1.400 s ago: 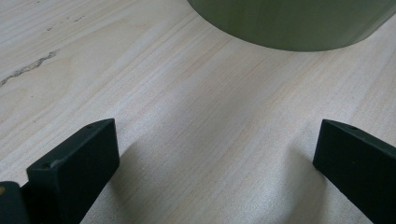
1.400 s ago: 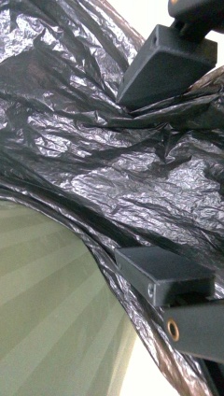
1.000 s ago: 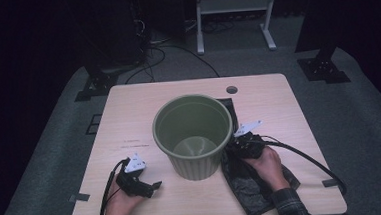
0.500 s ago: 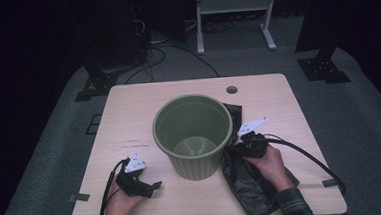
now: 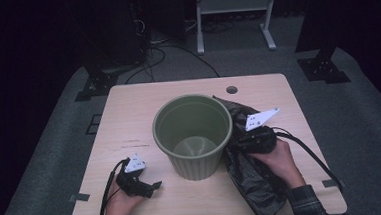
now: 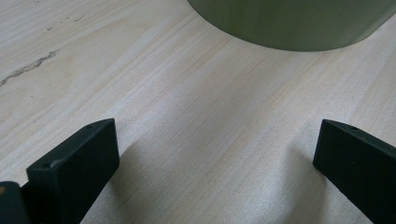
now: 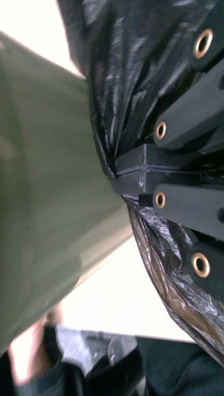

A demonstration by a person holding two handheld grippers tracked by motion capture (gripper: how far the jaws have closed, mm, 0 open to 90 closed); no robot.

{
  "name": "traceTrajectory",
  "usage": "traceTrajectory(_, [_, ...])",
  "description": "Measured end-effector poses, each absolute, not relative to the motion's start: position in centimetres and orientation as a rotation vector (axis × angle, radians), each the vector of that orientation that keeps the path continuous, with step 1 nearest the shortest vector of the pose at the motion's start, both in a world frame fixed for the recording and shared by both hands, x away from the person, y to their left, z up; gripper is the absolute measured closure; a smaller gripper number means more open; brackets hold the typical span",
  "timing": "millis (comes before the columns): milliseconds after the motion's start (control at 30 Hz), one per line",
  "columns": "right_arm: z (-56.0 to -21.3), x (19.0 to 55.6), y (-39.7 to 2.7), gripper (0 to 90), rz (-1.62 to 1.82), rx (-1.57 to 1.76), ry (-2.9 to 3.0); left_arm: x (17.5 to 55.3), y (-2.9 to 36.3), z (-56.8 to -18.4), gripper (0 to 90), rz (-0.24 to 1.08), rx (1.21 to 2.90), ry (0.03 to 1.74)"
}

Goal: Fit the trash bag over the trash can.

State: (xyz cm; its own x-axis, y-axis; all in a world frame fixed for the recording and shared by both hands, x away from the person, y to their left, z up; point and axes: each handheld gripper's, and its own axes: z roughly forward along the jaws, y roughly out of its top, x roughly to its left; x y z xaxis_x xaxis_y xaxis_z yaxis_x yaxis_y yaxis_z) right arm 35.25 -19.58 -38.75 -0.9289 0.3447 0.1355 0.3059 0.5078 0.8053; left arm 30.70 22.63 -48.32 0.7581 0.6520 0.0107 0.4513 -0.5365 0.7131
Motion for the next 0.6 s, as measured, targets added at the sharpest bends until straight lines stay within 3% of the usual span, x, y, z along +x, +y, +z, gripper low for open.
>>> traceTrajectory(600, [-34.0, 32.8, -21.3, 89.4, 1.53, 0.419, 2.651, 30.7, 22.6, -48.3, 0.0, 0.359, 2.232, 0.821])
